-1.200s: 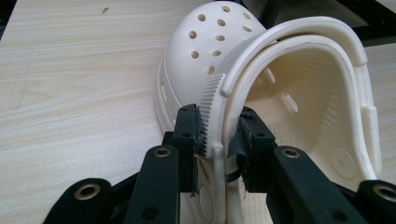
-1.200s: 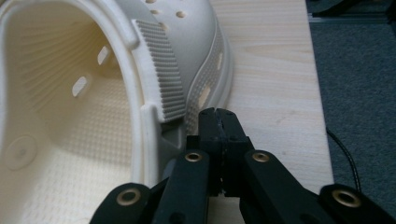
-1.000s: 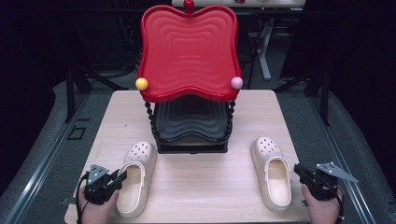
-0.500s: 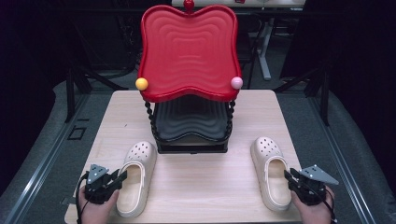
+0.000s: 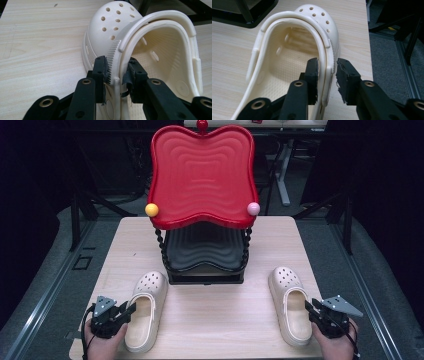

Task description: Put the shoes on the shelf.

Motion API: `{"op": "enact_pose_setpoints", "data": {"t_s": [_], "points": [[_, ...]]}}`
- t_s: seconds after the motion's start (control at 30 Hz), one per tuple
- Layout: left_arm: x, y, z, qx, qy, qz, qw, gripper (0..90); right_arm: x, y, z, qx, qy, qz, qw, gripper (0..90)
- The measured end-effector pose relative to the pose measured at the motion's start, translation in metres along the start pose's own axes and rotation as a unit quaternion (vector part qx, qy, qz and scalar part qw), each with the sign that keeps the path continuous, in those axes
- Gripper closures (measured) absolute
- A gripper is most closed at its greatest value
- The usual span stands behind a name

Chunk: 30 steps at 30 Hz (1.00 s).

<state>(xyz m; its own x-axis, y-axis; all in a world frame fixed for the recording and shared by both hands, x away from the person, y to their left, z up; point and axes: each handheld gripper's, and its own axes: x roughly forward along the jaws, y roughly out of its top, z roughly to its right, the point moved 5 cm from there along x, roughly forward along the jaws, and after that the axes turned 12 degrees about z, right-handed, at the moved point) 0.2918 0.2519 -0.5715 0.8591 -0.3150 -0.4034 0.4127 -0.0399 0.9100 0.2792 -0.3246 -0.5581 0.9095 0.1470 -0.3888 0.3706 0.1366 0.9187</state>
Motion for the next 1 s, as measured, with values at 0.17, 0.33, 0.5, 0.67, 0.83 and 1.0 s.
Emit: {"op": "enact_pose_setpoints", "data": {"t_s": [0.17, 0.33, 0.5, 0.67, 0.83, 1.0], "points": [[0.000, 0.000, 0.000, -0.001, 0.002, -0.002, 1.0000, 72.5, 0.004, -0.002, 0.000, 0.007, 0.003, -0.011, 0.9999, 75.0], [-0.001, 0.000, 0.003, 0.004, 0.007, -0.001, 1.0000, 73.3, 0.002, 0.001, -0.005, 0.029, -0.002, -0.023, 0.9993, 76.3], [-0.001, 0.000, 0.005, 0.002, 0.009, -0.001, 1.0000, 73.0, -0.003, 0.005, -0.036, 0.040, 0.021, -0.039, 0.9982, 76.0], [-0.001, 0.000, 0.004, 0.001, 0.005, 0.000, 1.0000, 71.8, -0.002, 0.005, -0.054, 0.039, 0.034, -0.042, 0.9978, 74.5], [0.004, 0.000, 0.003, 0.012, 0.002, 0.002, 0.9999, 68.4, 0.004, 0.008, -0.050, 0.059, 0.048, -0.018, 0.9969, 68.5], [0.007, 0.001, 0.005, 0.034, 0.007, 0.003, 0.9994, 67.0, 0.011, 0.006, -0.052, 0.034, 0.045, -0.013, 0.9983, 71.1]]}}
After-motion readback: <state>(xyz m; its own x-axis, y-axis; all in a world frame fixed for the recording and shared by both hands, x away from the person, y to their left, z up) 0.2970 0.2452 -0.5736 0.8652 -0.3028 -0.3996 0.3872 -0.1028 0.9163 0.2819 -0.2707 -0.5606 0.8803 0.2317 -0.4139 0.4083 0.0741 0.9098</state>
